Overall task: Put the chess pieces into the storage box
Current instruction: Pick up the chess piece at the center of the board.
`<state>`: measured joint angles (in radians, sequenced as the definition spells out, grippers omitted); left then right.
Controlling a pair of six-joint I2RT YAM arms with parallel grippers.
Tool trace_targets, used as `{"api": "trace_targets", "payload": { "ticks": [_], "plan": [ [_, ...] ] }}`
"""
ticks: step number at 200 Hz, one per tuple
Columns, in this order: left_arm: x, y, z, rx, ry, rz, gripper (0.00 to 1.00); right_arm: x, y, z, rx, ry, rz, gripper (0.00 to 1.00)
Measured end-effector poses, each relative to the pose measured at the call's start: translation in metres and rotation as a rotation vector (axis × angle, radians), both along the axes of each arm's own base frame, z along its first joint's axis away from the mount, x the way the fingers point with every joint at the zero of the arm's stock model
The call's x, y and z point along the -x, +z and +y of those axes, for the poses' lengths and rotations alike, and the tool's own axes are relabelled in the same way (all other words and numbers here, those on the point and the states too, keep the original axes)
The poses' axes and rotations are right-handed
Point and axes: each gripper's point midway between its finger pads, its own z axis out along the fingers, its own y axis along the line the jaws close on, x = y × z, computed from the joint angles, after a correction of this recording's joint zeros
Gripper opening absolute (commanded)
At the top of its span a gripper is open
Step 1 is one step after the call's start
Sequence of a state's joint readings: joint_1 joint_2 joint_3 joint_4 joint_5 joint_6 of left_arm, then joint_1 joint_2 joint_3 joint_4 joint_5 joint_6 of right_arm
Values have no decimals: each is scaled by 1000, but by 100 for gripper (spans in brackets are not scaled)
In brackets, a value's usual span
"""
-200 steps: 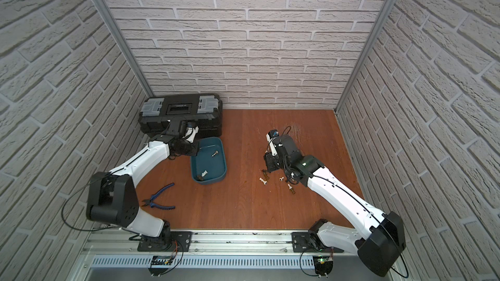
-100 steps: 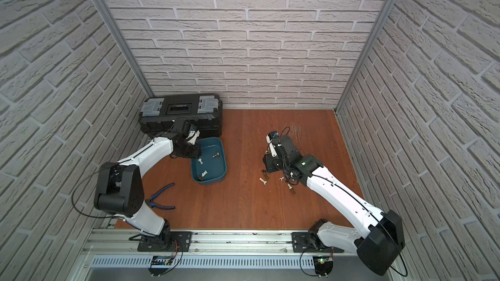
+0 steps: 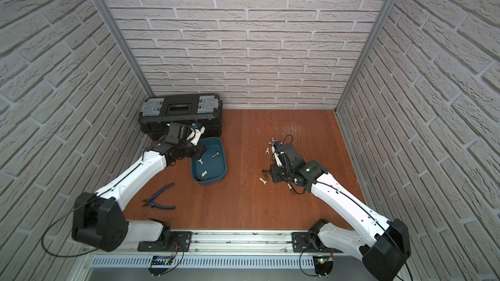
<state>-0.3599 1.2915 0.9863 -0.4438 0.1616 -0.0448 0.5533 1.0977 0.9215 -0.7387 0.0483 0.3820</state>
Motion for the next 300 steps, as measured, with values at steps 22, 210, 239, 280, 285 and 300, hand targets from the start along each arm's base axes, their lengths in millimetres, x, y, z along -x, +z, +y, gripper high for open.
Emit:
{"api": "trace_targets", "payload": {
  "ticks": [22,210,239,280,285,300],
  "plan": [
    [39,17,-52,-14,-246,-119,33,4,-6,-2,14,-7,32,40],
    [100,20,-127,-26,-633,-224,34,4,-92,18,13,-21,261,39],
    [100,29,-124,-20,-623,-252,35,-1,-106,23,52,42,278,39],
    [100,28,-123,-33,-619,-253,35,-11,-122,30,93,118,295,39],
    [101,28,-123,-36,-619,-253,35,-11,-123,31,94,124,298,39],
    [102,28,-123,-40,-621,-254,35,-11,-126,32,94,135,304,39]
  ]
}}
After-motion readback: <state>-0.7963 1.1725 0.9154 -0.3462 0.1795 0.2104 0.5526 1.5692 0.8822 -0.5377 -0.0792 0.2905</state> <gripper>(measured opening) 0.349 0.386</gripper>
